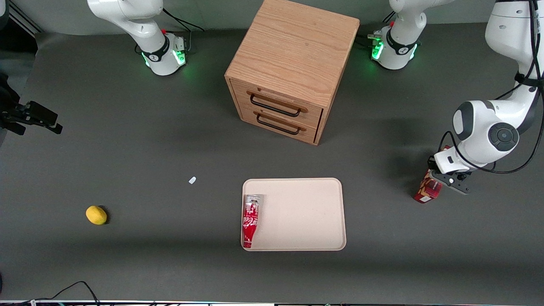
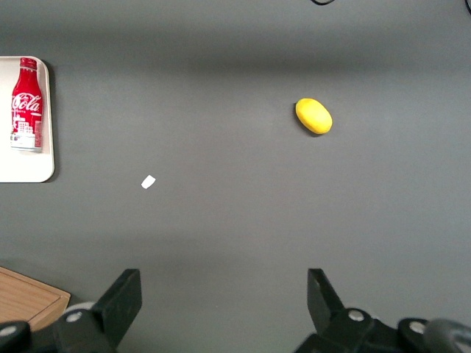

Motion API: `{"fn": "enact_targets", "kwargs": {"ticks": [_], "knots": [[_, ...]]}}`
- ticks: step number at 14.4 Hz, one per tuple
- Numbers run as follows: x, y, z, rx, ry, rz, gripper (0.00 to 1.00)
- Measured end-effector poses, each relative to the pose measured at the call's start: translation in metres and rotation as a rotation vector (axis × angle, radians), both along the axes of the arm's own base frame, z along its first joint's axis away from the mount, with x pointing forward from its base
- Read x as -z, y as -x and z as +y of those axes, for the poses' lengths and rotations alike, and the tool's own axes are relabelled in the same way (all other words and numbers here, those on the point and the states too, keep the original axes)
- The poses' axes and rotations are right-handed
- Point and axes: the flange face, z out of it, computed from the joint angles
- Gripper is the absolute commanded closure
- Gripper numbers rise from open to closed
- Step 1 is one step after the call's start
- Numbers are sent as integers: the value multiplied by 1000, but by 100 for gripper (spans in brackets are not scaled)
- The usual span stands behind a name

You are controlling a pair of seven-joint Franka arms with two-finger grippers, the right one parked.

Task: Place red cookie box on tray
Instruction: 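Close the left gripper on the cookie box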

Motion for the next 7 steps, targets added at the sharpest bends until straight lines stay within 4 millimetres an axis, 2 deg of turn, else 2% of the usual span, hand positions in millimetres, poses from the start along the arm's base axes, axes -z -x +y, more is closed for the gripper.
{"fn": "enact_targets", "kwargs": {"ticks": [3, 5, 7], "knots": [[-18, -8, 6, -13, -9, 22, 100], [-50, -18, 10, -40, -7, 44, 100], [-94, -28, 12, -71, 7, 58, 100]]}}
